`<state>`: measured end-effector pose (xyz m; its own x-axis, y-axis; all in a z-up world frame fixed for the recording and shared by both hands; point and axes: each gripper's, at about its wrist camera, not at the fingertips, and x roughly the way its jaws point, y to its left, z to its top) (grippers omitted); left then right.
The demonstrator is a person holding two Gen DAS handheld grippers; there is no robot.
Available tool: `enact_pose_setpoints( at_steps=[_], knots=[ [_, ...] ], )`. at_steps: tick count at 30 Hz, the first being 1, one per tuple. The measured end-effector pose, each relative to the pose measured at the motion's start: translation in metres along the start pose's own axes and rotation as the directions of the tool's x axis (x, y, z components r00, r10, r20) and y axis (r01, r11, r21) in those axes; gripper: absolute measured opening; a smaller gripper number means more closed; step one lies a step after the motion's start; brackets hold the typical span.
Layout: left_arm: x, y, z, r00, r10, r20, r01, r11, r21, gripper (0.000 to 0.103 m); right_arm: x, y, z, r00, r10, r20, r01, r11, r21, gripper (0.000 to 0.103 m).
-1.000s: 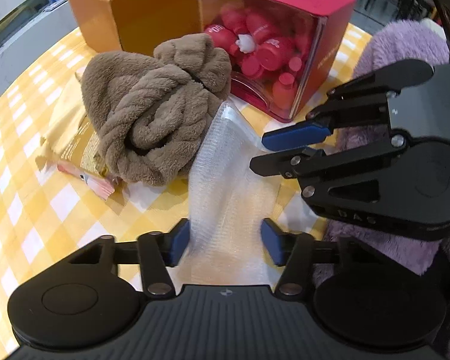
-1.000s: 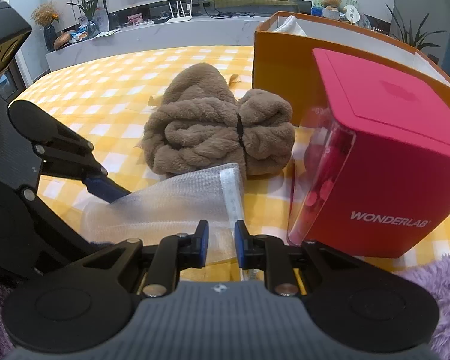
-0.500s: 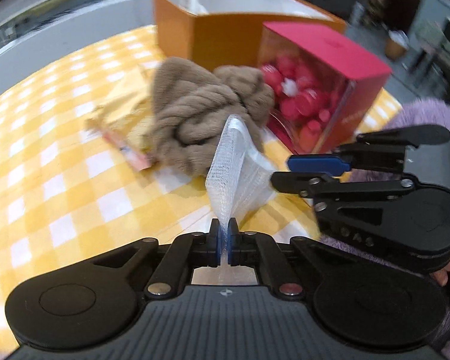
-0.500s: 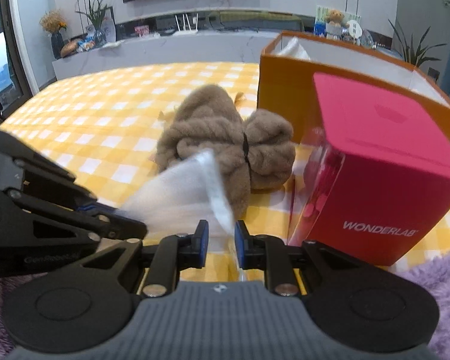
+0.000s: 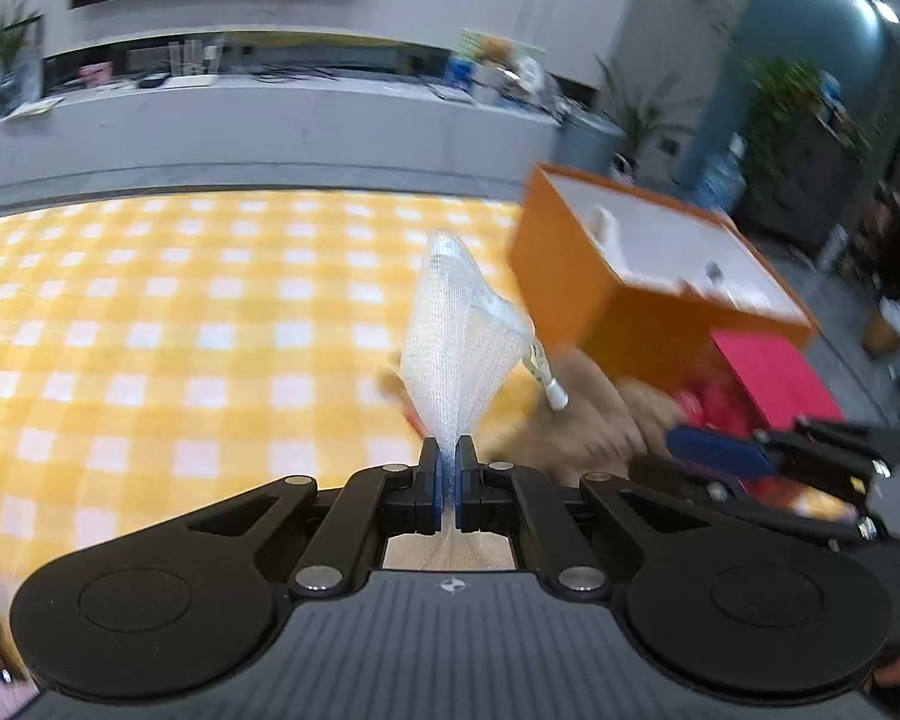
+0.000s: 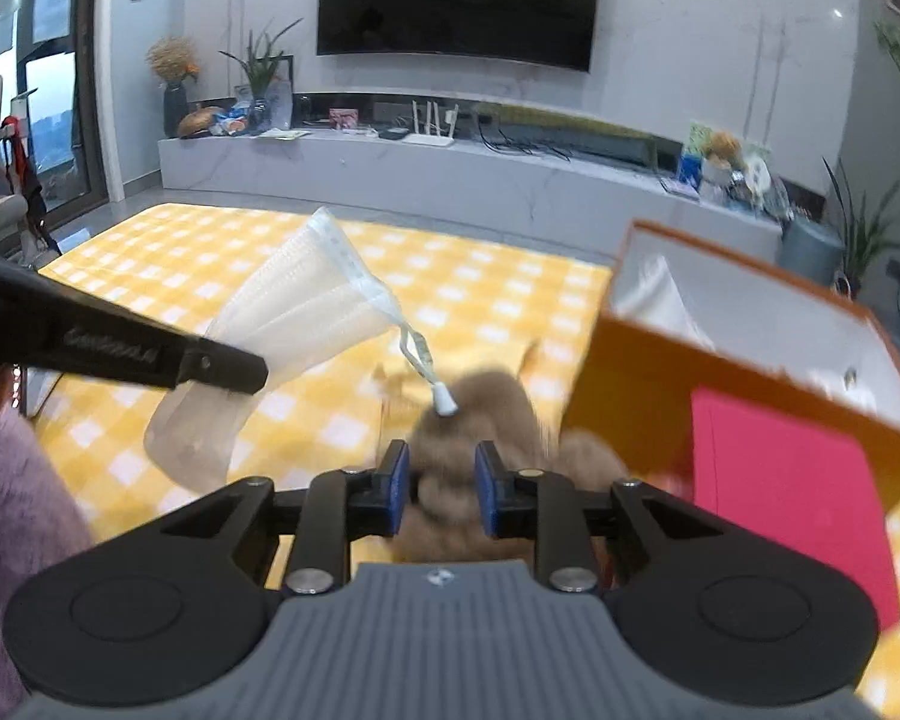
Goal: Organize soft objects
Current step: 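Grasp the yellow cloth with the right tool while the left tool holds the mesh bag up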
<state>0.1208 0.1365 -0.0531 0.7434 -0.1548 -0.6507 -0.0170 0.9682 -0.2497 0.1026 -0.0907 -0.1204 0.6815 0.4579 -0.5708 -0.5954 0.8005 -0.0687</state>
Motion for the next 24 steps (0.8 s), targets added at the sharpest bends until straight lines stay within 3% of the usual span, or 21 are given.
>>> enact_pose_setpoints(
  at_steps=[3, 10, 12, 15, 19, 24],
  knots=[
    [0.018, 0.012, 0.02, 1.0, 0.023, 0.014, -0.022, 0.998, -0.056, 0.004, 0.018, 0.002, 0.02, 1.0, 0.008, -0.006, -0.009, 0.999, -0.035, 0.035],
    [0.044, 0.036, 0.041, 0.995, 0.094, 0.011, -0.093, 0.993, -0.072, 0.004, 0.077, 0.018, 0.05, 0.996, 0.02, -0.084, -0.028, 0.994, -0.103, 0.043],
    [0.044, 0.044, 0.035, 0.993, 0.112, 0.02, -0.11, 0.989, -0.094, 0.004, 0.095, 0.019, 0.056, 0.993, 0.022, -0.112, -0.034, 0.994, -0.105, 0.056],
    [0.053, 0.06, 0.028, 0.99, 0.142, 0.018, -0.138, 0.982, -0.13, 0.004, 0.121, 0.024, 0.058, 0.99, 0.001, -0.14, -0.018, 0.993, -0.12, 0.065],
    [0.06, 0.076, 0.028, 0.992, 0.13, 0.002, -0.127, 0.975, -0.184, 0.004, 0.16, 0.018, 0.061, 0.976, 0.005, -0.218, -0.024, 0.996, -0.084, 0.066],
    [0.066, 0.081, 0.027, 0.99, 0.14, -0.02, -0.142, 0.971, -0.191, 0.004, 0.188, 0.016, 0.065, 0.967, 0.008, -0.256, -0.015, 1.0, -0.026, 0.071]
  ],
)
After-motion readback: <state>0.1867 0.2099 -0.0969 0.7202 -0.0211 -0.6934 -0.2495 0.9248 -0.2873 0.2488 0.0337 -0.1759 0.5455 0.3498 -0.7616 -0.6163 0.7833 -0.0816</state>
